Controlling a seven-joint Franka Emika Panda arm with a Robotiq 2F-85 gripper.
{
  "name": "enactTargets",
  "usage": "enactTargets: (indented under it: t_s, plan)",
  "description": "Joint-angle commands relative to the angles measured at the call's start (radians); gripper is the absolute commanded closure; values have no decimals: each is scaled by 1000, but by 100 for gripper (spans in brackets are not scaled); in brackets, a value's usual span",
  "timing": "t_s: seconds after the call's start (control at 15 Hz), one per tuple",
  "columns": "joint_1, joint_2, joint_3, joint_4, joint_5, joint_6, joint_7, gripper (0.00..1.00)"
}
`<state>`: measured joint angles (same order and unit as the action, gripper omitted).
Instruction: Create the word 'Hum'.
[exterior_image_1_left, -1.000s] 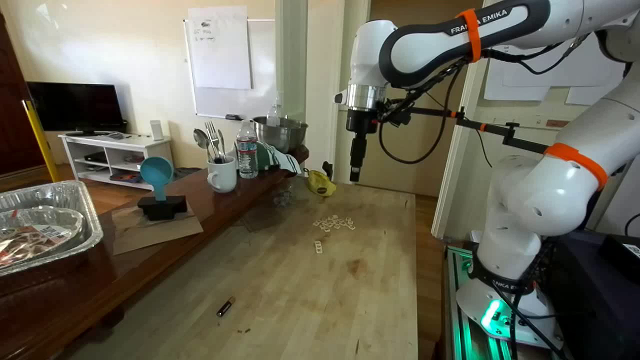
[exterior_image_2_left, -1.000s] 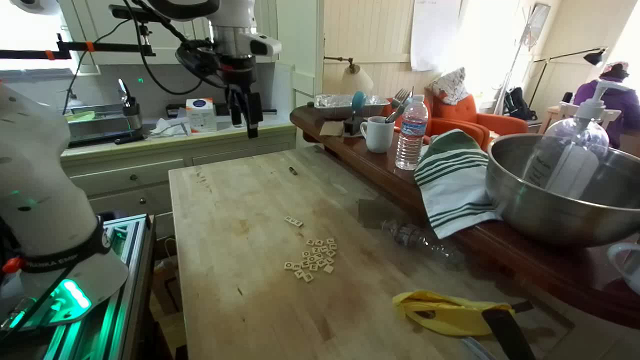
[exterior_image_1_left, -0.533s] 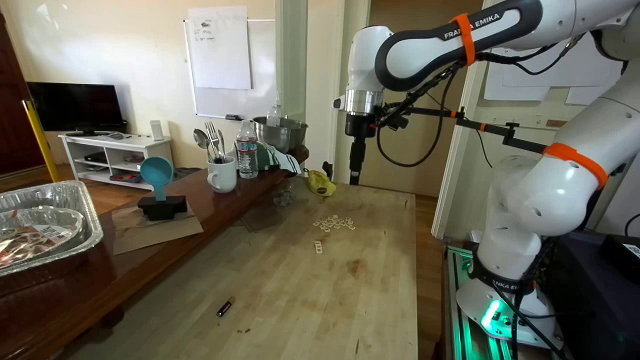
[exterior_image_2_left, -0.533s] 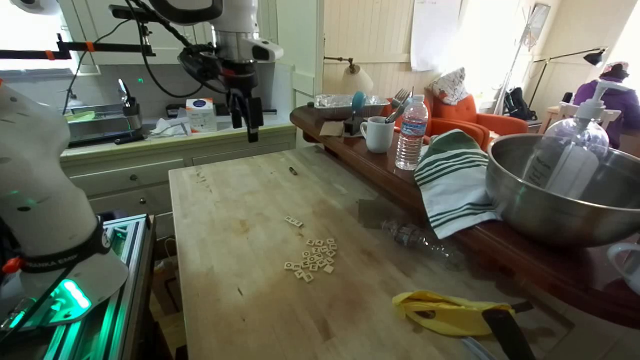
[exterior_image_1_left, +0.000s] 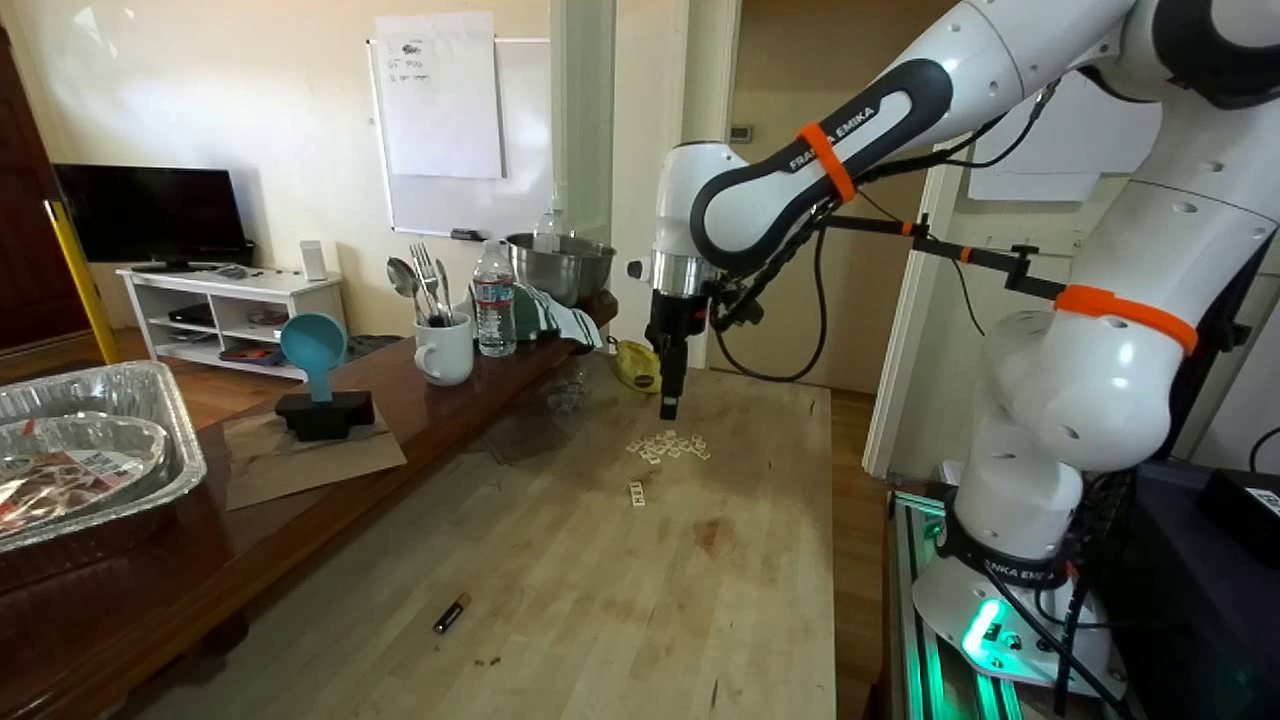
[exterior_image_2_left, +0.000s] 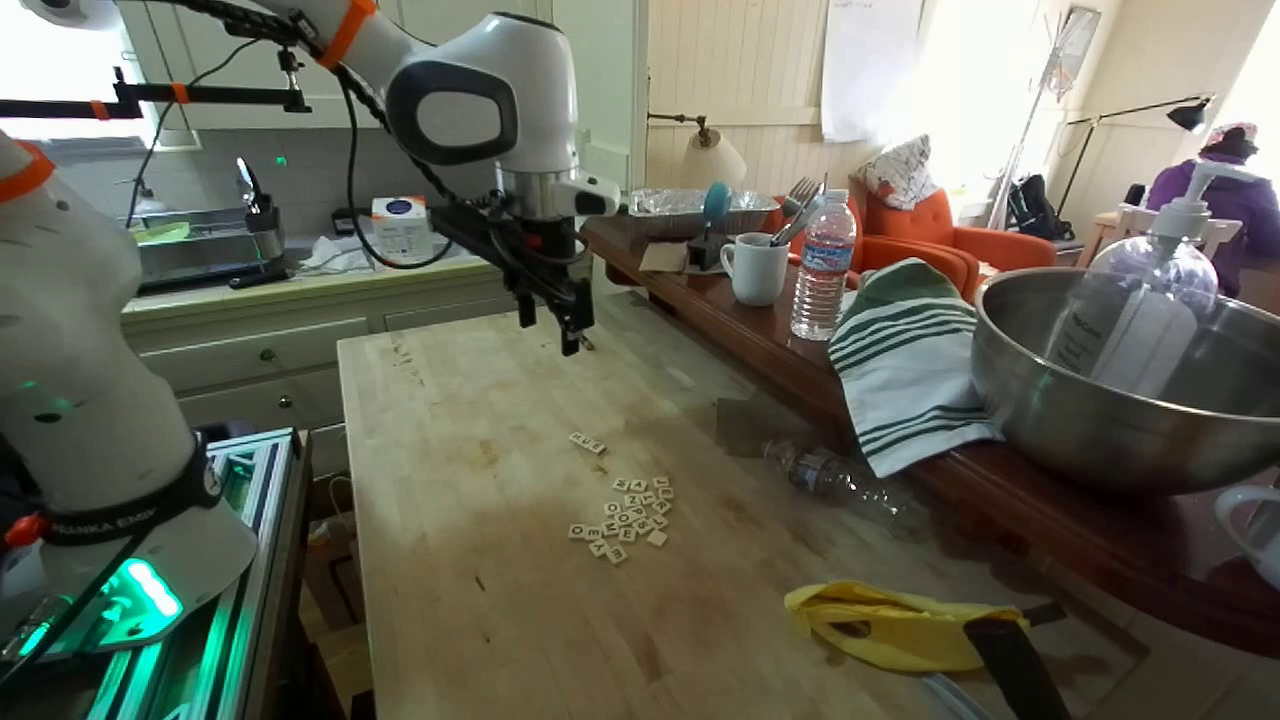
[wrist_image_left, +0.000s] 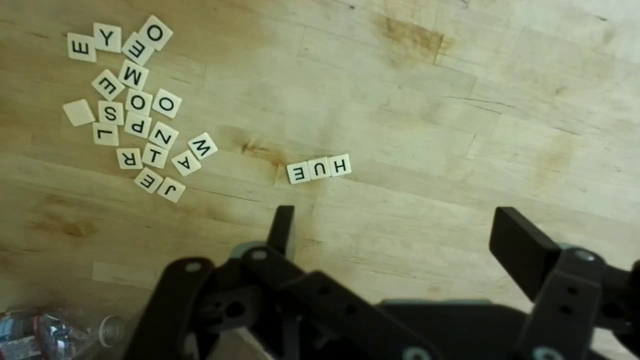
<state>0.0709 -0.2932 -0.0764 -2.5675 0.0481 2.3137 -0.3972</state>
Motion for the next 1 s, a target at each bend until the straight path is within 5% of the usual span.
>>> enactTargets:
  t_s: [0.0, 0.33, 0.93]
  plan:
    - [8, 141, -17, 35, 25, 76, -114, 0]
    - [-12, 270, 3, 61, 18, 159, -203, 0]
    - [-29, 301, 30, 50, -16, 208, -203, 0]
